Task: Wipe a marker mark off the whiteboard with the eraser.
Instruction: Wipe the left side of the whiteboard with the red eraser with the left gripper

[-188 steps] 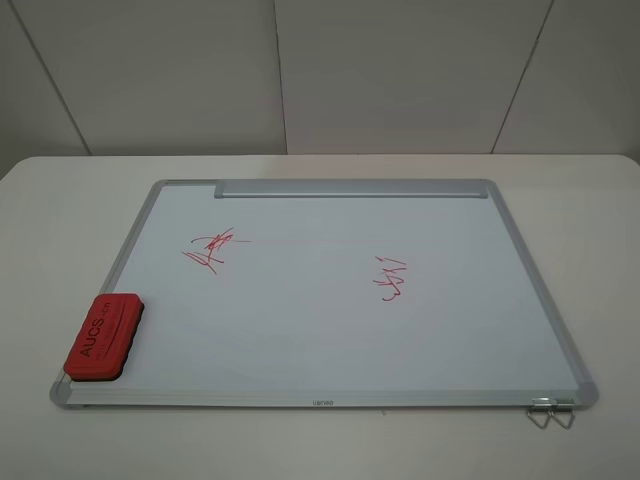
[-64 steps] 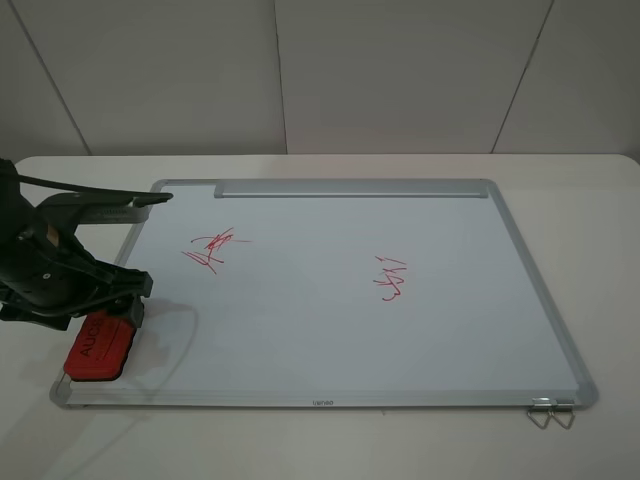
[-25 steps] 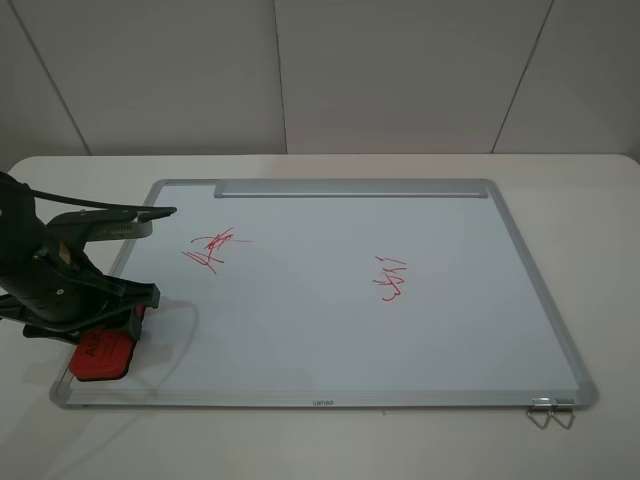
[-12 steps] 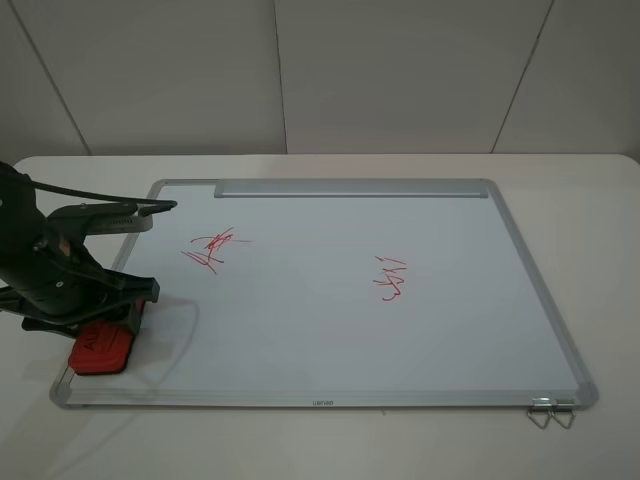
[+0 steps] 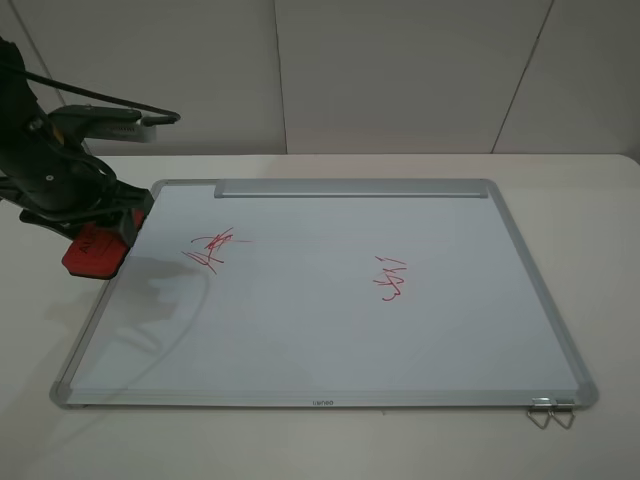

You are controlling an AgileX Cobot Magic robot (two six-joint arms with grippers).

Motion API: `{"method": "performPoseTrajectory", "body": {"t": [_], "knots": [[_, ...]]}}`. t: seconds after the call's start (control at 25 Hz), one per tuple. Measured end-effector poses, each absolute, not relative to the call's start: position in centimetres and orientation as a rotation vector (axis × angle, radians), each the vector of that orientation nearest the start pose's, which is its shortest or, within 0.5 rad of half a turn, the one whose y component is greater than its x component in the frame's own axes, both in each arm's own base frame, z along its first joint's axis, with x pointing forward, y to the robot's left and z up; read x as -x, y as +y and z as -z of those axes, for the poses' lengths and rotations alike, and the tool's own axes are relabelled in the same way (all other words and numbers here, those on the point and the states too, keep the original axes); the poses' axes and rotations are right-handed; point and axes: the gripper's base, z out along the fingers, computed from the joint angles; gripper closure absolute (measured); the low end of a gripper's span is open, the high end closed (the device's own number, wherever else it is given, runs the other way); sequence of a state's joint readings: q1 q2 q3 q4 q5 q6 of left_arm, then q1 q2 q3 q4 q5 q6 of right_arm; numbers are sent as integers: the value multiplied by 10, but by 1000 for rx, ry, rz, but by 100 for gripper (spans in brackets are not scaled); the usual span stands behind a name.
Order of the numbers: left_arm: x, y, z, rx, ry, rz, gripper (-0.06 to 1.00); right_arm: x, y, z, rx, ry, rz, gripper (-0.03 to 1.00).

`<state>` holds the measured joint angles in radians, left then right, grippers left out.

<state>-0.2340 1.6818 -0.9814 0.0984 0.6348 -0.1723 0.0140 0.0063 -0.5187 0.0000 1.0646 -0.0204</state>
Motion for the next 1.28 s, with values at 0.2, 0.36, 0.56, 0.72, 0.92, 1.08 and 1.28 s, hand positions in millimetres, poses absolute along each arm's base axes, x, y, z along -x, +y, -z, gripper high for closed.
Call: {"method": "performPoseTrajectory", "body": {"t": [0.2, 0.36, 0.56, 0.72, 0.92, 1.08, 1.28], "knots": [[-344, -72, -172, -373, 2829, -62, 37, 6, 0, -282, 35, 2035, 4, 14], [-368, -79, -153, -474, 2841, -71, 37, 6, 0, -282, 35, 2035, 4, 14], [-389, -91, -139, -585, 2806, -66, 37, 6, 0, -282, 35, 2035, 4, 14], [-397, -98, -131, -675, 2783, -39, 37, 6, 0, -282, 35, 2035, 4, 14], [-400, -103, -120, -696, 2774, 30, 37, 6, 0, -282, 35, 2035, 4, 14], [-401, -105, -117, -691, 2762, 53, 37, 6, 0, -282, 35, 2035, 4, 14], [-402, -106, -107, -686, 2782, 70, 37, 6, 0, -282, 35, 2035, 4, 14]]}}
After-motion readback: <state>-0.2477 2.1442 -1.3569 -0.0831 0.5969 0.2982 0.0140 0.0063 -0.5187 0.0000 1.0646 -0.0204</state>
